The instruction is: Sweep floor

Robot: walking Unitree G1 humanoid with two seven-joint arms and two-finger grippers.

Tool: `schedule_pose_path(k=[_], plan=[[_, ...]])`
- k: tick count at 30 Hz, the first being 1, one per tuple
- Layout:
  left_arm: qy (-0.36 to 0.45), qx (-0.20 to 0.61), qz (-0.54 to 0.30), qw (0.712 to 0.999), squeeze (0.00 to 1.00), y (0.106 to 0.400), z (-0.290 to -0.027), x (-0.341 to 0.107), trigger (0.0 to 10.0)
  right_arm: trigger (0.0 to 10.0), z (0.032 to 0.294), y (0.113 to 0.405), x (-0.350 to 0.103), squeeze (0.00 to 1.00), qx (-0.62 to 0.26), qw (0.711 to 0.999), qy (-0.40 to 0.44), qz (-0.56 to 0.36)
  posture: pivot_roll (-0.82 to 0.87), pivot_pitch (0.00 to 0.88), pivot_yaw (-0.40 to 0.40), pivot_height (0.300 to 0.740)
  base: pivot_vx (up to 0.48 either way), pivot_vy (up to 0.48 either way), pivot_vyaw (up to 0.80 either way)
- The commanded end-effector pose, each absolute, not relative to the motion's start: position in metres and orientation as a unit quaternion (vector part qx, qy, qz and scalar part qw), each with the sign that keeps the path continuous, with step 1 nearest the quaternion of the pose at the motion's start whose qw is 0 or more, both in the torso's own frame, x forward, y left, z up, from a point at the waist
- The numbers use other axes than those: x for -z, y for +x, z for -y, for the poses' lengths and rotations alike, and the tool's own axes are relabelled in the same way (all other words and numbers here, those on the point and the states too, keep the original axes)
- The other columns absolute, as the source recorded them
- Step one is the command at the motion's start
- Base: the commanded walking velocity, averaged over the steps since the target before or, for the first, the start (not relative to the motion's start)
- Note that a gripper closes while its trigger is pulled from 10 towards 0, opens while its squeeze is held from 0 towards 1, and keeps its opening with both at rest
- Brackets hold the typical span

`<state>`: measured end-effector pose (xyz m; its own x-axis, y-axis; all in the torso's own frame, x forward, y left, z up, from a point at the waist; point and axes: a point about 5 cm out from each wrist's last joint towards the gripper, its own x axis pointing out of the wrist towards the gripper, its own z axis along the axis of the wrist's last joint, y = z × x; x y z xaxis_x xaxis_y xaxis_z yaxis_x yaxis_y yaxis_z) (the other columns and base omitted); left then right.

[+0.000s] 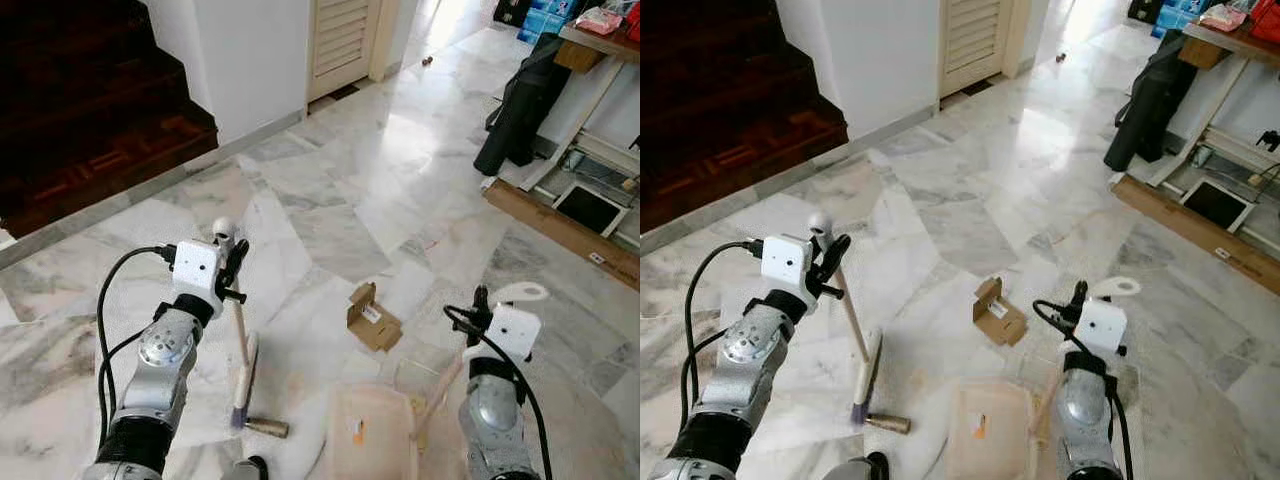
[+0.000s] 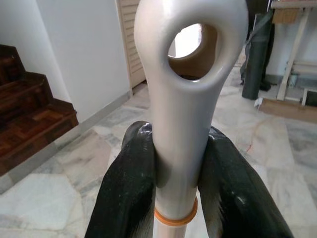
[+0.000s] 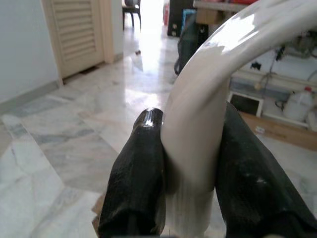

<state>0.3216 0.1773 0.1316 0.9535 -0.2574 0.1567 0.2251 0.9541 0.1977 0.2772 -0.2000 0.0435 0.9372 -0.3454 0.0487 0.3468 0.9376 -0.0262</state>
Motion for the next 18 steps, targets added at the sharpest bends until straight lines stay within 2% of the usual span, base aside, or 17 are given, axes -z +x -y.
schedule_pose_path(k=[1,11,18], plan=[[0.108,0.124,0.110,0.980,0.00,0.321,-0.180,-0.143,10.0,10.0,0.199,0.277,-0.044,0.00,0.177,0.984,-0.017,0.030,0.19,0.143,-0.078,0.740,0.000,0.000,0.00],[0.150,0.127,0.045,0.980,0.00,0.315,-0.214,-0.131,10.0,10.0,0.186,0.274,-0.029,0.00,0.176,0.984,-0.013,0.000,0.21,0.173,-0.058,0.740,0.000,0.000,0.00],[0.115,0.127,0.039,0.984,0.00,0.316,-0.215,-0.125,10.0,10.0,0.189,0.269,-0.022,0.00,0.196,0.980,-0.019,-0.016,0.21,0.190,-0.052,0.740,0.000,0.000,0.00]])
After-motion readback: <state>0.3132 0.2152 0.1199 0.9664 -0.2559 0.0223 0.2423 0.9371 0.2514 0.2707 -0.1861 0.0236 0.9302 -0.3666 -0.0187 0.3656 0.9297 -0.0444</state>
